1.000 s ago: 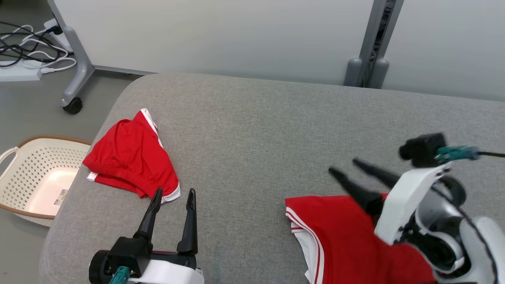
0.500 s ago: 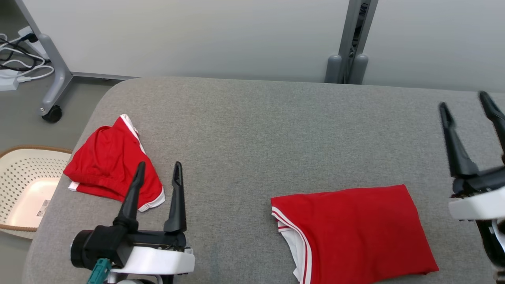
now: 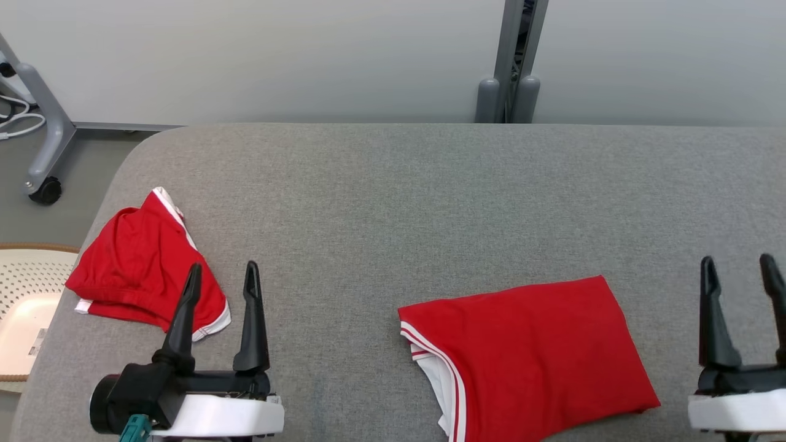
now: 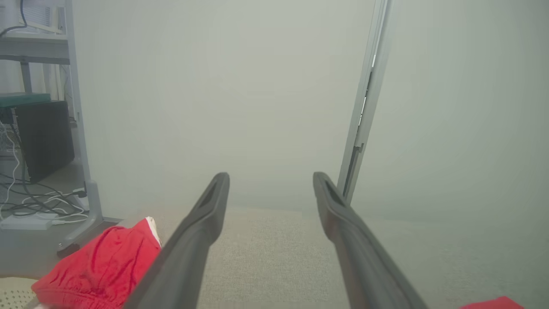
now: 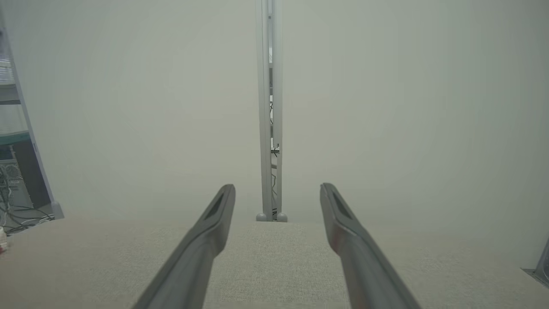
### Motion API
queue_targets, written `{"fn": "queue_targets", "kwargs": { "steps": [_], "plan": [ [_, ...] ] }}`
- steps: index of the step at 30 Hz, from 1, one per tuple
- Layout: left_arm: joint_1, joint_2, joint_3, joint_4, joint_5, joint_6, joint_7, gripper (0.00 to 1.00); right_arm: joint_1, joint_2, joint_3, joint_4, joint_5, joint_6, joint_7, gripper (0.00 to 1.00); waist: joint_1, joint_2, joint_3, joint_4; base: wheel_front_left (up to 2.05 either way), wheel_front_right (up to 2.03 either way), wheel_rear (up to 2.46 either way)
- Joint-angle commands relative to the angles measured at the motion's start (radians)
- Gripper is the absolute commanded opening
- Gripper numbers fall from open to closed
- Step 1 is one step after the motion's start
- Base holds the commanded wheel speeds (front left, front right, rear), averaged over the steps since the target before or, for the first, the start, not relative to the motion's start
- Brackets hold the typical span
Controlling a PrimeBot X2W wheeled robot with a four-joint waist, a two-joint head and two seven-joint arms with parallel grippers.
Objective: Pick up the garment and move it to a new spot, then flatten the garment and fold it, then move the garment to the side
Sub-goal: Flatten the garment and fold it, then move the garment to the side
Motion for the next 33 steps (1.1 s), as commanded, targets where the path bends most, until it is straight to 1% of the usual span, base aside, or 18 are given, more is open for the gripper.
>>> {"fn": "queue_targets", "kwargs": {
  "steps": [1, 3, 10, 13, 15, 17, 19, 20, 21, 23, 26, 27, 29, 32, 33],
  "plan": [
    [0.011, 0.003, 0.008, 0.007, 0.000, -0.008, -0.001, 1.00, 0.027, 0.002, 0.010, -0.003, -0.014, 0.000, -0.006, 1.00, 0.0000, -0.0001, 0.000, -0.006, 0.00, 0.00, 0.00],
    [0.016, 0.003, 0.006, 0.012, 0.011, -0.018, -0.001, 1.00, 0.036, 0.007, 0.010, -0.002, -0.011, 0.000, -0.006, 1.00, 0.0000, -0.0001, 0.000, -0.009, 0.00, 0.00, 0.00],
    [0.023, 0.004, 0.002, 0.029, 0.003, -0.026, -0.001, 1.00, 0.038, 0.016, 0.004, 0.014, 0.006, 0.000, -0.007, 1.00, 0.0000, -0.0001, 0.003, -0.009, 0.00, 0.00, 0.00],
    [0.017, 0.004, 0.000, 0.032, 0.006, -0.029, -0.001, 1.00, 0.029, 0.010, 0.003, 0.020, 0.016, 0.000, -0.007, 1.00, 0.0000, -0.0001, 0.004, -0.005, 0.00, 0.00, 0.00],
    [0.016, 0.004, -0.002, 0.034, 0.008, -0.036, -0.001, 1.00, 0.029, 0.005, 0.007, 0.038, 0.040, 0.000, -0.007, 1.00, 0.0000, -0.0001, 0.006, 0.001, 0.00, 0.00, 0.00],
    [0.016, 0.004, -0.004, 0.036, 0.008, -0.036, -0.001, 1.00, 0.029, -0.005, 0.015, 0.088, 0.094, 0.000, -0.005, 1.00, 0.0000, -0.0001, 0.008, 0.008, 0.00, 0.00, 0.00],
    [0.019, 0.004, -0.007, 0.038, 0.003, -0.034, -0.001, 1.00, 0.013, -0.046, 0.054, 0.128, 0.156, 0.000, 0.007, 1.00, 0.0000, -0.0001, 0.008, 0.016, 0.00, 0.00, 0.00],
    [0.021, 0.004, -0.007, 0.039, 0.001, -0.035, -0.001, 1.00, 0.013, -0.066, 0.073, 0.159, 0.191, 0.000, 0.036, 1.00, 0.0000, -0.0001, 0.008, 0.019, 0.00, 0.00, 0.00],
    [0.021, 0.004, -0.007, 0.039, 0.001, -0.035, -0.001, 1.00, 0.013, -0.066, 0.073, 0.159, 0.191, 0.000, 0.036, 1.00, 0.0000, -0.0001, 0.008, 0.019, 0.00, 0.00, 0.00],
    [0.021, 0.003, -0.008, 0.039, -0.001, -0.037, -0.001, 1.00, 0.006, -0.114, 0.126, 0.202, 0.260, 0.000, 0.092, 1.00, 0.0000, -0.0001, 0.011, 0.025, 0.00, 0.00, 0.00],
    [0.015, 0.003, -0.010, 0.033, -0.002, -0.043, -0.001, 1.00, -0.011, -0.182, 0.177, 0.266, 0.356, 0.000, 0.199, 1.00, 0.0000, -0.0001, 0.020, 0.034, 0.00, 0.00, 0.00],
    [0.011, 0.003, -0.009, 0.031, -0.003, -0.045, -0.001, 1.00, -0.018, -0.187, 0.184, 0.288, 0.404, 0.000, 0.238, 1.00, 0.0000, -0.0001, 0.025, 0.036, 0.00, 0.00, 0.00],
    [0.005, 0.004, -0.011, 0.030, 0.000, -0.046, -0.001, 1.00, -0.038, -0.221, 0.208, 0.307, 0.460, 0.000, 0.290, 1.00, 0.0000, -0.0001, 0.035, 0.042, 0.00, 0.00, 0.00],
    [-0.001, 0.003, -0.014, 0.031, 0.004, -0.047, -0.001, 1.00, -0.065, -0.245, 0.234, 0.330, 0.553, 0.000, 0.362, 1.00, 0.0000, -0.0001, 0.051, 0.049, 0.00, 0.00, 0.00],
    [-0.008, 0.004, -0.016, 0.030, 0.005, -0.047, -0.001, 1.00, -0.085, -0.261, 0.255, 0.339, 0.615, 0.000, 0.408, 1.00, 0.0000, -0.0001, 0.065, 0.055, 0.00, 0.00, 0.00]
  ]
}}
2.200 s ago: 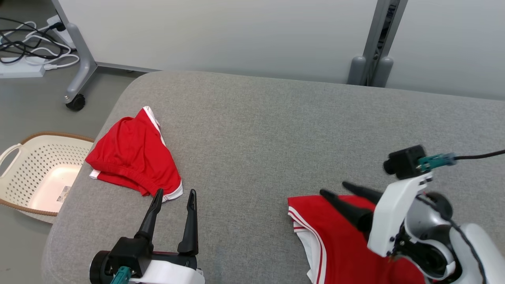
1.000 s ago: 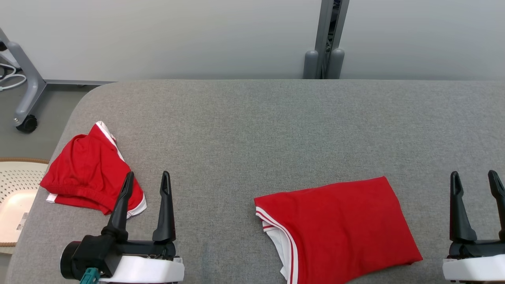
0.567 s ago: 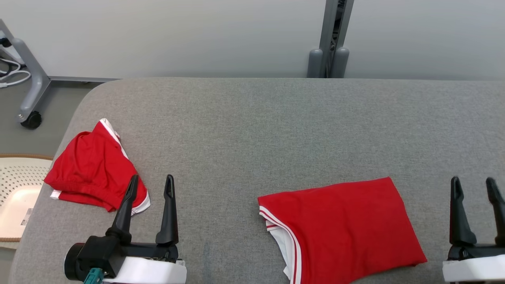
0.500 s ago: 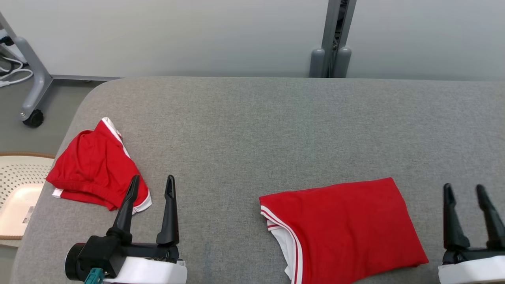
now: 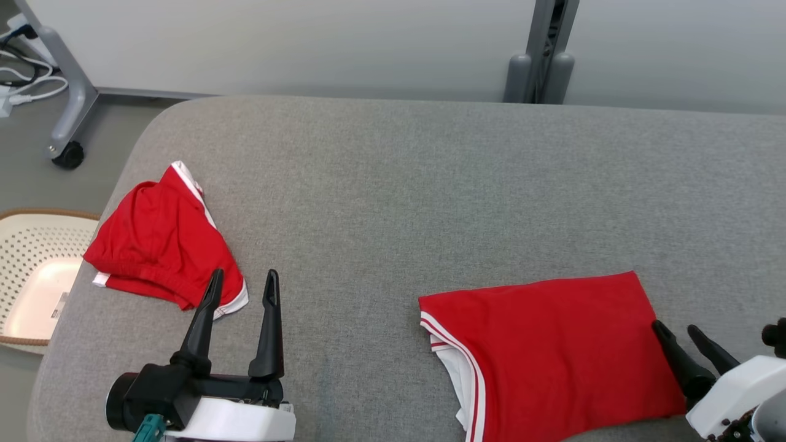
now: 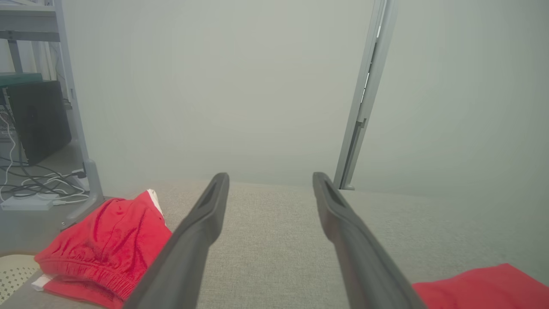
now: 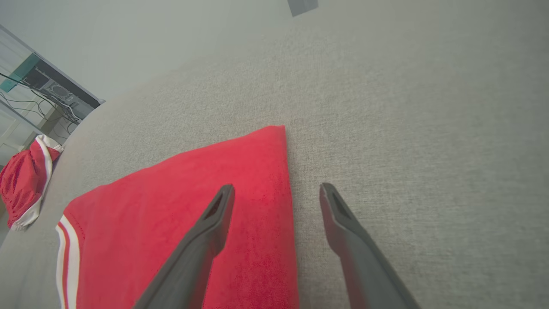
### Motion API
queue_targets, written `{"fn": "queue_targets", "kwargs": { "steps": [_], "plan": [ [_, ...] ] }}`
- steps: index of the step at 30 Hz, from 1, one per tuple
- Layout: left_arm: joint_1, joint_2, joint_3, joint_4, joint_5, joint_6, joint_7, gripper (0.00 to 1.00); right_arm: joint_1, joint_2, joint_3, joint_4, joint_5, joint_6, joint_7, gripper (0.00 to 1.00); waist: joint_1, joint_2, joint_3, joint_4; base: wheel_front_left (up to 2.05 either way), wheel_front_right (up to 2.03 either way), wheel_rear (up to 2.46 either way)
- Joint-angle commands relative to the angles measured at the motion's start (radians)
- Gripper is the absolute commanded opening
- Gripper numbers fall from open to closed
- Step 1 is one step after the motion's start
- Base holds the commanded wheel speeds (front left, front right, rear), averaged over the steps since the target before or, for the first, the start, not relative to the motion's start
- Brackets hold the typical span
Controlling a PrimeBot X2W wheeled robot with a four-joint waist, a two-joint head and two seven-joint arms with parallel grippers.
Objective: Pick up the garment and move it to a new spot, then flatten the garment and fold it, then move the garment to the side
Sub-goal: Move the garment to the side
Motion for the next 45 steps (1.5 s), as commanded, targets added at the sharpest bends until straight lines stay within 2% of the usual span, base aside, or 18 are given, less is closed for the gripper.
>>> {"fn": "queue_targets", "kwargs": {
  "steps": [1, 7, 15, 16, 17, 18, 21, 24, 27, 31, 35, 45],
  "plan": [
    [-0.024, 0.003, 0.001, -0.003, 0.005, -0.005, -0.001, 1.00, -0.018, -0.018, 0.009, 0.005, 0.024, 0.000, 0.018, 1.00, 0.0000, 0.0000, 0.014, 0.008, 0.00, 0.00, 0.00],
    [-0.046, 0.003, -0.016, 0.002, 0.020, -0.014, -0.001, 1.00, -0.077, -0.067, 0.079, 0.032, 0.116, 0.000, 0.109, 1.00, 0.0000, 0.0000, 0.057, 0.026, 0.00, 0.00, 0.00],
    [-0.072, 0.003, -0.040, 0.007, 0.026, -0.017, -0.001, 1.00, -0.147, -0.088, 0.173, 0.065, 0.203, 0.000, 0.141, 1.00, 0.0000, 0.0000, 0.099, 0.042, 0.00, 0.00, 0.00],
    [-0.075, 0.003, -0.042, 0.007, 0.027, -0.017, -0.001, 1.00, -0.154, -0.090, 0.186, 0.069, 0.212, 0.000, 0.141, 0.50, 0.0000, 0.0000, 0.102, 0.043, 0.00, 0.00, 0.00],
    [-0.077, 0.003, -0.044, 0.007, 0.027, -0.017, -0.001, 1.00, -0.159, -0.093, 0.198, 0.072, 0.219, 0.000, 0.139, 0.13, 0.0000, 0.0000, 0.103, 0.045, 0.00, 0.00, 0.00],
    [-0.078, 0.003, -0.045, 0.008, 0.027, -0.016, -0.001, 1.00, -0.162, -0.096, 0.207, 0.074, 0.224, 0.000, 0.135, 0.00, 0.0000, 0.0000, 0.104, 0.046, 0.00, 0.00, 0.00],
    [-0.079, 0.003, -0.049, 0.008, 0.019, -0.018, -0.001, 1.00, -0.177, -0.113, 0.233, 0.074, 0.237, 0.000, 0.107, 0.00, 0.0000, 0.0000, 0.104, 0.046, 0.00, 0.00, 0.00],
    [-0.070, 0.003, -0.062, 0.012, -0.033, -0.064, -0.001, 1.00, -0.189, -0.134, 0.254, 0.083, 0.239, 0.000, 0.077, 0.00, 0.0000, 0.0000, 0.097, 0.038, 0.00, 0.00, 0.00],
    [-0.063, 0.003, -0.064, 0.017, -0.010, -0.099, -0.001, 1.00, -0.205, -0.157, 0.274, 0.098, 0.235, 0.000, 0.054, 0.00, 0.0000, 0.0000, 0.088, 0.020, 0.00, 0.00, 0.00],
    [-0.057, 0.003, -0.053, 0.013, -0.008, -0.094, -0.001, 1.00, -0.223, -0.180, 0.289, 0.106, 0.234, 0.000, 0.036, 0.00, 0.0000, 0.0000, 0.085, -0.009, 0.00, 0.00, 0.00],
    [-0.073, 0.003, -0.063, 0.000, 0.005, -0.105, -0.001, 1.00, -0.263, -0.241, 0.314, 0.108, 0.201, 0.000, 0.024, 0.00, 0.0000, 0.0000, 0.102, -0.056, 0.00, 0.00, 0.00],
    [-0.154, 0.003, -0.112, -0.024, 0.069, -0.120, -0.001, 1.00, -0.419, -0.407, 0.326, 0.114, 0.114, 0.000, 0.003, 0.00, 0.0000, 0.0000, 0.253, -0.190, 0.00, 0.00, 0.00]
  ]
}}
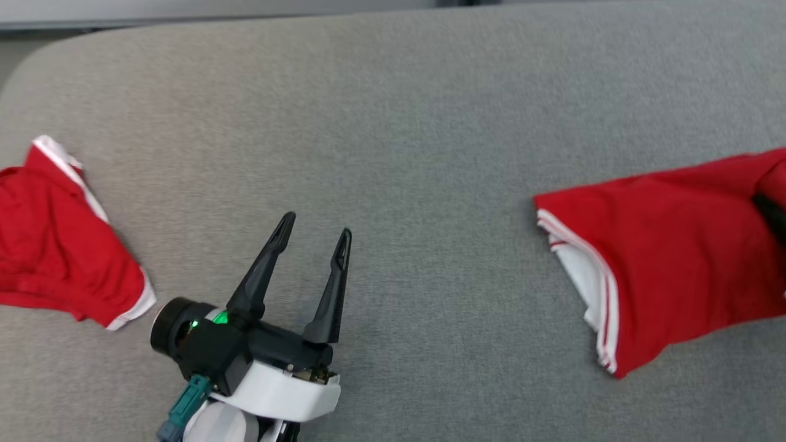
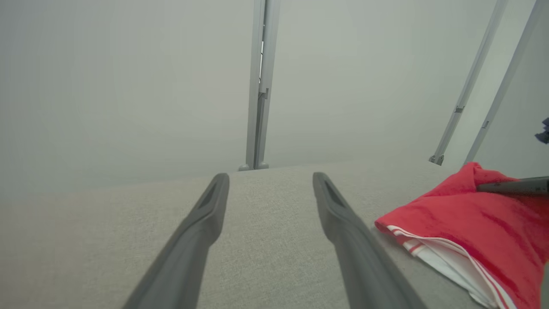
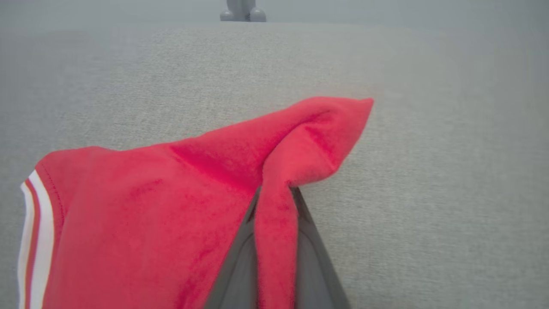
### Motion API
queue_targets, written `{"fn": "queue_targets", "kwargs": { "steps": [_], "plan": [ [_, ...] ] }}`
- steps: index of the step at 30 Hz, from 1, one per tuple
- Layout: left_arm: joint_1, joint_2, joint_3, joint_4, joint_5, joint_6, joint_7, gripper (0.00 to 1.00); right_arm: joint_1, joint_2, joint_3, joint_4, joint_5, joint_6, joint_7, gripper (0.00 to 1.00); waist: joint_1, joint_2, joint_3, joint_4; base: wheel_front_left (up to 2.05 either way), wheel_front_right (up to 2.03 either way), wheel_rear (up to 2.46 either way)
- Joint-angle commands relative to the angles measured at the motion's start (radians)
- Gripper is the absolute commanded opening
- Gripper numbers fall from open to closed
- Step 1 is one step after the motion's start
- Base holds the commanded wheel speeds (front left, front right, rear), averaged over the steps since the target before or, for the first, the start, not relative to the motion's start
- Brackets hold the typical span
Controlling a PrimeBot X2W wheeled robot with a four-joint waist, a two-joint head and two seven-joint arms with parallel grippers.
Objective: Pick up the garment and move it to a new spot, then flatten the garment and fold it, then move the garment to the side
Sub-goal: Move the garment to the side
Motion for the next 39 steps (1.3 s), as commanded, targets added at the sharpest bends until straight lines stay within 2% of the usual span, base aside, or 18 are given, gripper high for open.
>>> {"fn": "queue_targets", "kwargs": {
  "steps": [1, 8, 12, 21, 38, 39],
  "plan": [
    [-0.033, 0.003, -0.004, -0.005, 0.012, -0.009, -0.001, 1.00, -0.037, -0.024, -0.009, 0.007, -0.012, 0.000, -0.013, 0.00, 0.0000, 0.0000, 0.077, -0.064, 0.00, 0.00, 0.00],
    [-0.098, 0.003, -0.025, -0.004, 0.036, -0.028, -0.001, 1.00, -0.134, -0.107, -0.066, 0.084, -0.038, 0.000, -0.042, 0.00, 0.0000, 0.0000, 0.186, -0.121, 0.00, 0.00, 0.00],
    [-0.120, 0.003, -0.034, -0.003, 0.049, -0.036, -0.001, 1.00, -0.175, -0.120, -0.112, 0.162, -0.082, 0.000, -0.058, 0.00, 0.0000, 0.0000, 0.220, -0.136, 0.00, 0.00, 0.00],
    [-0.140, 0.004, -0.028, -0.010, 0.060, -0.047, -0.001, 1.00, -0.247, -0.185, -0.178, 0.279, -0.279, 0.000, -0.082, 0.00, 0.0000, 0.0000, 0.278, -0.138, 0.00, 0.00, 0.00],
    [-0.173, 0.004, -0.030, -0.015, 0.047, -0.051, -0.001, 1.00, -0.357, -0.193, -0.256, 0.390, -0.513, 0.000, -0.129, 0.00, 0.0000, 0.0000, 0.343, -0.089, 0.00, 0.00, 0.00],
    [-0.173, 0.004, -0.029, -0.014, 0.046, -0.051, -0.001, 1.00, -0.366, -0.193, -0.265, 0.399, -0.525, 0.000, -0.138, 0.45, 0.0000, 0.0000, 0.343, -0.086, 0.00, 0.00, 0.00]
  ]
}}
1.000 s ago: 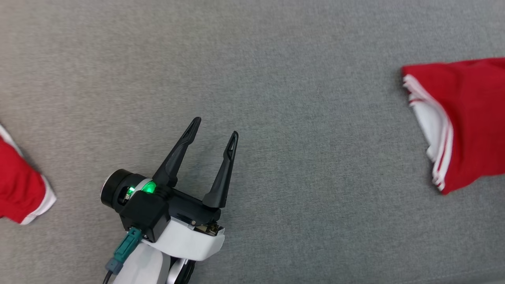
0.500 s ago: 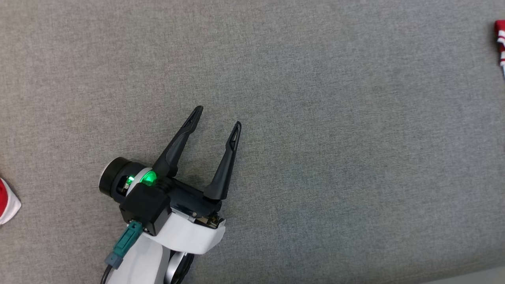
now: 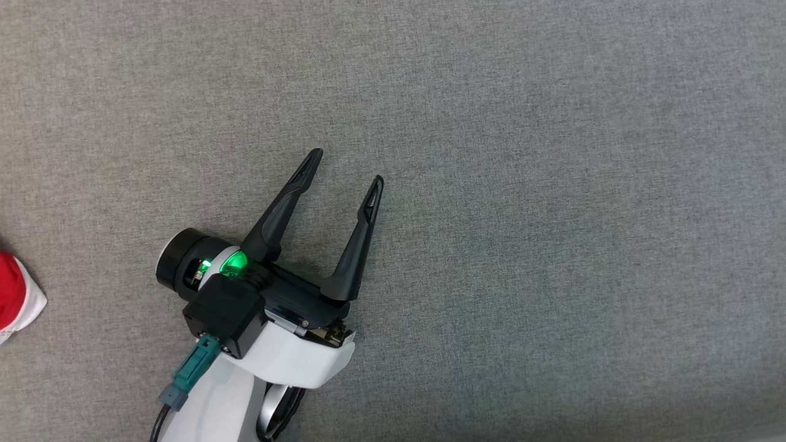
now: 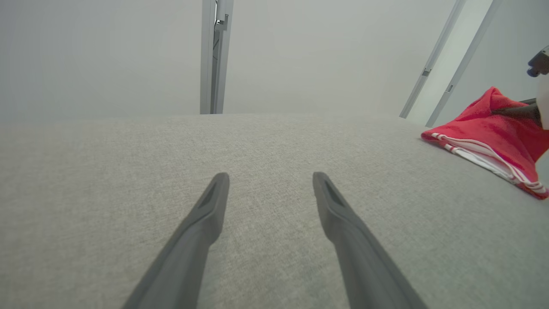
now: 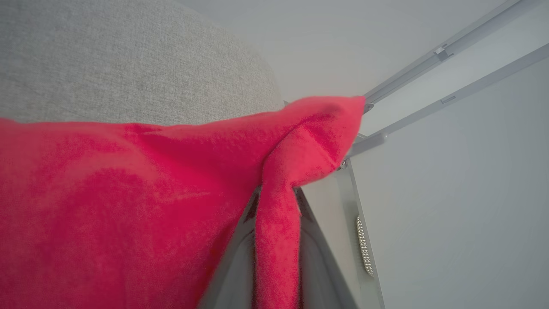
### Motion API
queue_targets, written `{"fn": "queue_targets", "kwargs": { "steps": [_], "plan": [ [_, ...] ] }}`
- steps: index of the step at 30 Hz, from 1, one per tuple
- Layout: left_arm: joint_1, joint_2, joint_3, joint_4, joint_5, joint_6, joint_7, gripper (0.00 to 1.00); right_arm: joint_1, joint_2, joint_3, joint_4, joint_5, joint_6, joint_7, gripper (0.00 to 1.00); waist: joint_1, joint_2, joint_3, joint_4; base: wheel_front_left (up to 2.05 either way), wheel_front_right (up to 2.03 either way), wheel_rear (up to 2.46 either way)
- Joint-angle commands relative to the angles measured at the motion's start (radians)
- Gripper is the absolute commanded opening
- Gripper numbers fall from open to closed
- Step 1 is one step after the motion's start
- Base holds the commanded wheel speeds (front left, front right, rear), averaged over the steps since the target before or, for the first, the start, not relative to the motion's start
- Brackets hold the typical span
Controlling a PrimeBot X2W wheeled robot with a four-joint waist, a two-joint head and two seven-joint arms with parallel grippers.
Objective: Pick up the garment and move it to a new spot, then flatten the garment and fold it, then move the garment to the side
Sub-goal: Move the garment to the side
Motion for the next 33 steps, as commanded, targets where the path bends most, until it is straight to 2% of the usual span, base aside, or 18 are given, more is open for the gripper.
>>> {"fn": "queue_targets", "kwargs": {
  "steps": [1, 8, 14, 23, 33],
  "plan": [
    [-0.005, 0.005, 0.005, 0.003, -0.005, 0.001, 0.000, 1.00, -0.018, 0.002, -0.013, 0.013, -0.009, -0.001, -0.006, 1.00, 0.0000, 0.0000, 0.000, 0.003, 0.00, 0.00, 0.00],
    [0.006, 0.004, -0.002, 0.010, -0.013, 0.005, 0.000, 1.00, -0.044, 0.028, -0.026, 0.039, -0.054, -0.001, -0.007, 1.00, 0.0000, 0.0000, -0.023, 0.010, 0.00, 0.00, 0.00],
    [0.025, 0.004, -0.010, 0.010, -0.030, 0.018, 0.000, 1.00, -0.061, 0.099, -0.048, -0.009, -0.003, -0.001, -0.053, 1.00, 0.0000, 0.0000, -0.097, 0.016, 0.00, 0.00, 0.00],
    [0.084, 0.004, 0.009, 0.006, -0.042, 0.044, 0.000, 1.00, 0.023, 0.221, -0.014, -0.185, 0.059, -0.001, -0.116, 1.00, 0.0000, 0.0000, -0.269, 0.030, 0.00, 0.00, 0.00],
    [0.150, 0.004, 0.095, -0.017, -0.064, 0.083, 0.000, 1.00, 0.239, 0.423, -0.072, -0.432, 0.094, 0.000, -0.187, 1.00, 0.0000, 0.0000, -0.416, 0.071, 0.00, 0.00, 0.00]
  ]
}}
